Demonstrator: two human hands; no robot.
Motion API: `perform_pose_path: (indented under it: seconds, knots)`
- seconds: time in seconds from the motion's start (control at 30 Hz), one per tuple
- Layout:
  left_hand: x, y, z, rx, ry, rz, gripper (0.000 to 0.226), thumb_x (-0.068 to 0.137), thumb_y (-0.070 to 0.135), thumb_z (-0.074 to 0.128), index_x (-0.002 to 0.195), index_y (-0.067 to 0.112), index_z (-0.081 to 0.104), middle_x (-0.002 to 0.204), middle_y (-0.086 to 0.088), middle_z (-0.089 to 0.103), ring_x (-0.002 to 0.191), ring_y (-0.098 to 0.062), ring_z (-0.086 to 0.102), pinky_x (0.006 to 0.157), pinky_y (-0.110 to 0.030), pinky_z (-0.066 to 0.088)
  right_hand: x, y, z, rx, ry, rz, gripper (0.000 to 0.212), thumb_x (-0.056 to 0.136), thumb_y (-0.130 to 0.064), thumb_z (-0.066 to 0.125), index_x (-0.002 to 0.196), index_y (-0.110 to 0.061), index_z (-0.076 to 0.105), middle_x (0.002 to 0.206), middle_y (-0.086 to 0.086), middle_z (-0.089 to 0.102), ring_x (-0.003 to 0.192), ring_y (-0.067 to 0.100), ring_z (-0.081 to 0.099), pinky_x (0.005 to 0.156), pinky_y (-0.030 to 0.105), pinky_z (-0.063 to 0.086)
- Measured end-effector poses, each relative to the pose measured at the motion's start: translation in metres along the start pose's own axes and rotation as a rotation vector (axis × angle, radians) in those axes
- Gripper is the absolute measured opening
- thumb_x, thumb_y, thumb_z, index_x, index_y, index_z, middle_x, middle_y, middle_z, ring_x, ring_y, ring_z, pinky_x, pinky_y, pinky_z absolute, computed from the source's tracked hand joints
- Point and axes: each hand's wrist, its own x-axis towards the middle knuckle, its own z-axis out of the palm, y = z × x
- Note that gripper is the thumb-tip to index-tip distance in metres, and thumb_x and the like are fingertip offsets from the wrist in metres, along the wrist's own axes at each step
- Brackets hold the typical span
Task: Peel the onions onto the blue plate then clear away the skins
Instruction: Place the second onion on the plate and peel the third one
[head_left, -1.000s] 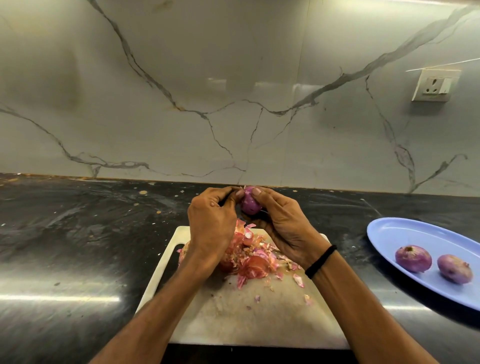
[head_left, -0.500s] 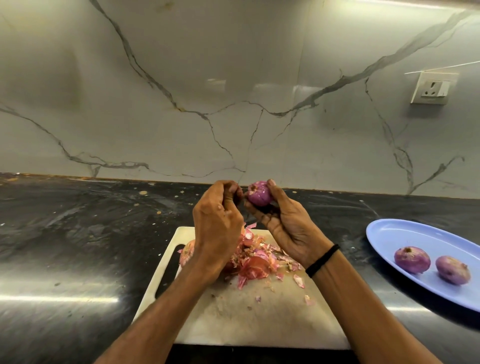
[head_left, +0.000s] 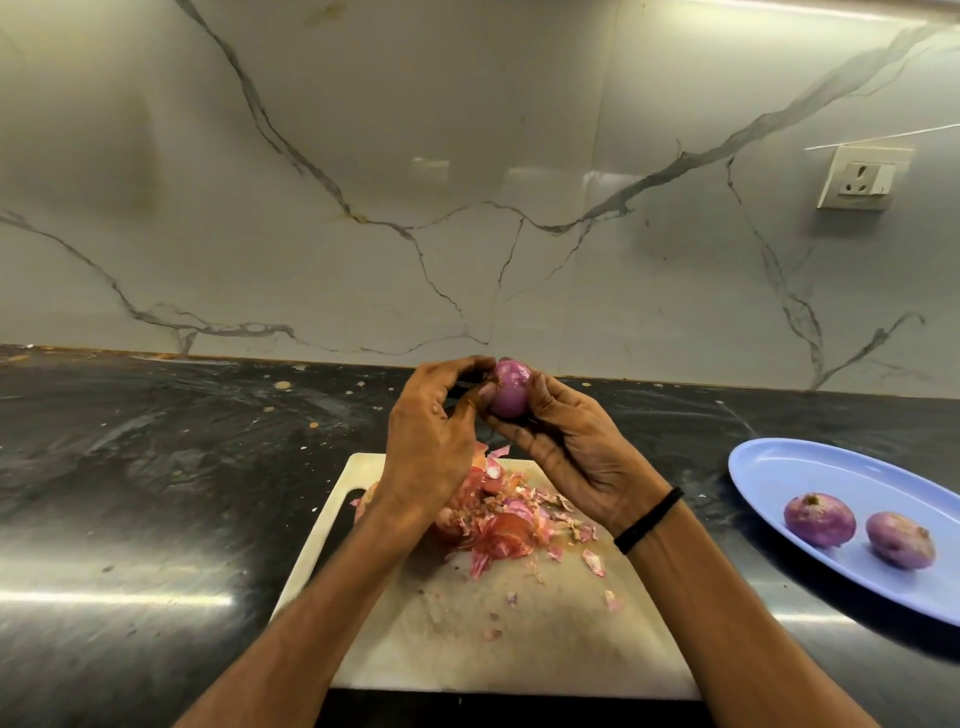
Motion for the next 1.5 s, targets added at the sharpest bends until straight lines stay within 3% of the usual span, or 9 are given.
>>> perform_pose_path:
  seconds: [0.2,0.37,0.57,0.7,0.83,0.97,1.13,1.3,1.5]
  knots:
    - [-0.008,-0.001,0.003,0.018,0.188,0.087,0.022,0.088,0.008,0.071,0.11,0.009,0.074,0.103,0.002,0.07,0.092,0.004,0.066,0.081,-0.008,0.051,0.002,0.005,0.002,0.022,0.017,0.002,0.051,0.088,-0.017,0.057,0.131,0.01,0.052,0.131,0.026,0.06,0.115,0.034,0.064,0.09,0.041,0.058]
    - [-0.01,0.0,0.008,0.053,0.185,0.049,0.02,0.092,0.004,0.065,0.11,0.009,0.073,0.098,0.001,0.069,0.085,0.0,0.065,0.077,-0.005,0.05,0.006,0.012,0.002,0.021,0.026,-0.016,0.054,0.087,-0.017,0.059,0.134,0.01,0.05,0.134,0.027,0.058,0.12,0.035,0.061,0.097,0.044,0.053]
    - [-0.011,-0.002,0.013,0.092,0.172,-0.054,0.018,0.098,0.01,0.058,0.11,0.004,0.069,0.097,-0.003,0.068,0.082,-0.009,0.065,0.078,-0.02,0.058,0.005,0.019,0.009,-0.031,0.023,-0.093,0.047,0.083,-0.013,0.062,0.127,0.001,0.057,0.122,0.02,0.067,0.11,0.032,0.067,0.084,0.035,0.061]
    - [-0.012,-0.003,0.016,0.132,0.174,-0.093,0.017,0.099,0.01,0.051,0.111,0.004,0.061,0.101,-0.01,0.063,0.088,-0.019,0.061,0.082,-0.031,0.057,0.006,0.024,0.012,-0.169,-0.004,-0.19,0.049,0.082,-0.012,0.064,0.13,-0.002,0.055,0.125,0.023,0.064,0.116,0.035,0.064,0.096,0.042,0.055]
    - [-0.016,0.008,0.021,0.117,0.203,-0.016,0.014,0.102,0.012,0.048,0.107,0.008,0.061,0.095,-0.003,0.061,0.083,-0.009,0.058,0.072,-0.022,0.053,0.008,0.018,0.008,-0.111,0.052,-0.184,0.042,0.084,-0.012,0.062,0.125,-0.004,0.057,0.12,0.021,0.067,0.114,0.035,0.065,0.09,0.042,0.058]
    - [-0.013,0.009,0.012,0.014,0.219,-0.025,0.016,0.098,0.013,0.059,0.113,0.015,0.063,0.106,0.0,0.066,0.095,-0.001,0.061,0.079,-0.005,0.048,0.009,0.014,0.004,0.048,0.034,-0.126,0.04,0.082,-0.011,0.06,0.121,0.0,0.06,0.113,0.018,0.069,0.105,0.033,0.069,0.088,0.044,0.058]
    - [-0.009,0.007,0.002,-0.082,0.247,-0.036,0.022,0.091,0.017,0.07,0.113,0.015,0.073,0.102,0.007,0.073,0.095,0.001,0.068,0.082,-0.01,0.052,0.009,0.012,0.006,0.087,0.038,-0.102,0.051,0.084,-0.013,0.057,0.131,0.006,0.052,0.125,0.024,0.062,0.106,0.035,0.068,0.09,0.043,0.057]
    - [-0.007,0.008,0.001,-0.208,0.155,-0.11,0.022,0.087,0.019,0.074,0.109,0.021,0.074,0.099,0.01,0.074,0.094,0.001,0.07,0.082,-0.014,0.055,0.008,0.01,0.004,0.084,0.037,-0.095,0.056,0.087,-0.015,0.056,0.136,0.008,0.047,0.133,0.028,0.058,0.106,0.032,0.069,0.093,0.042,0.055]
    - [-0.005,0.006,-0.002,-0.071,0.102,-0.002,0.025,0.088,0.021,0.073,0.113,0.018,0.072,0.102,0.008,0.071,0.093,0.005,0.067,0.082,-0.01,0.052,0.007,0.01,0.003,0.075,0.053,-0.101,0.055,0.088,-0.016,0.055,0.137,0.008,0.048,0.135,0.028,0.055,0.105,0.03,0.069,0.088,0.037,0.059]
